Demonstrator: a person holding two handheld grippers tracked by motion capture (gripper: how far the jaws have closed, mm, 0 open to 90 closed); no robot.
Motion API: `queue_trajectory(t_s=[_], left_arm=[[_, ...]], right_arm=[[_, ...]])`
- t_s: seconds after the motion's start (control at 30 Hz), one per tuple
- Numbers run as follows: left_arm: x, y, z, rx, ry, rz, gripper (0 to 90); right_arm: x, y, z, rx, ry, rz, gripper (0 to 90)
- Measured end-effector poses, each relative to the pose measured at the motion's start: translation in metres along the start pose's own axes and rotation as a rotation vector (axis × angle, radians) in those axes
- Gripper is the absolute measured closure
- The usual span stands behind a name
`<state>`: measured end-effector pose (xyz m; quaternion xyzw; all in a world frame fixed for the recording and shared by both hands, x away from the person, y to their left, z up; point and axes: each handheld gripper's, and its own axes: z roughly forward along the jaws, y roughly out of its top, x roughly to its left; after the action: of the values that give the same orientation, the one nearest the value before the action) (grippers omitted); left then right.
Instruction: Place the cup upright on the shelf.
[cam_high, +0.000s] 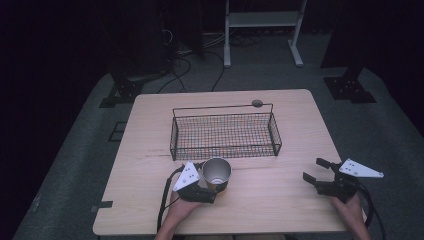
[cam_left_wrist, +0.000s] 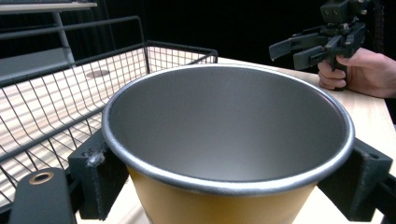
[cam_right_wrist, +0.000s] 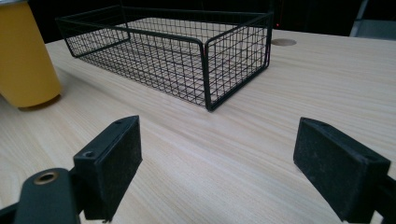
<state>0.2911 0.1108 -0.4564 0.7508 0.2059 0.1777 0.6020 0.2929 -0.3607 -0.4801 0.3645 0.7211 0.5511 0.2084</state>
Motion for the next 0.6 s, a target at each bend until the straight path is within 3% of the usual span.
queue_trajectory(t_s=[0.33, 0.6], left_arm=[[0.010, 0.020, 0.003, -0.029, -0.007, -0.007, 13.1], [0.016, 0.039, 0.008, -0.041, -0.018, 0.014, 13.2]], right_arm=[[0.000, 0.000, 0.000, -0.001, -0.003, 0.001, 14.2], [0.000, 0.000, 0.000, -0.003, -0.002, 0.004, 14.3]])
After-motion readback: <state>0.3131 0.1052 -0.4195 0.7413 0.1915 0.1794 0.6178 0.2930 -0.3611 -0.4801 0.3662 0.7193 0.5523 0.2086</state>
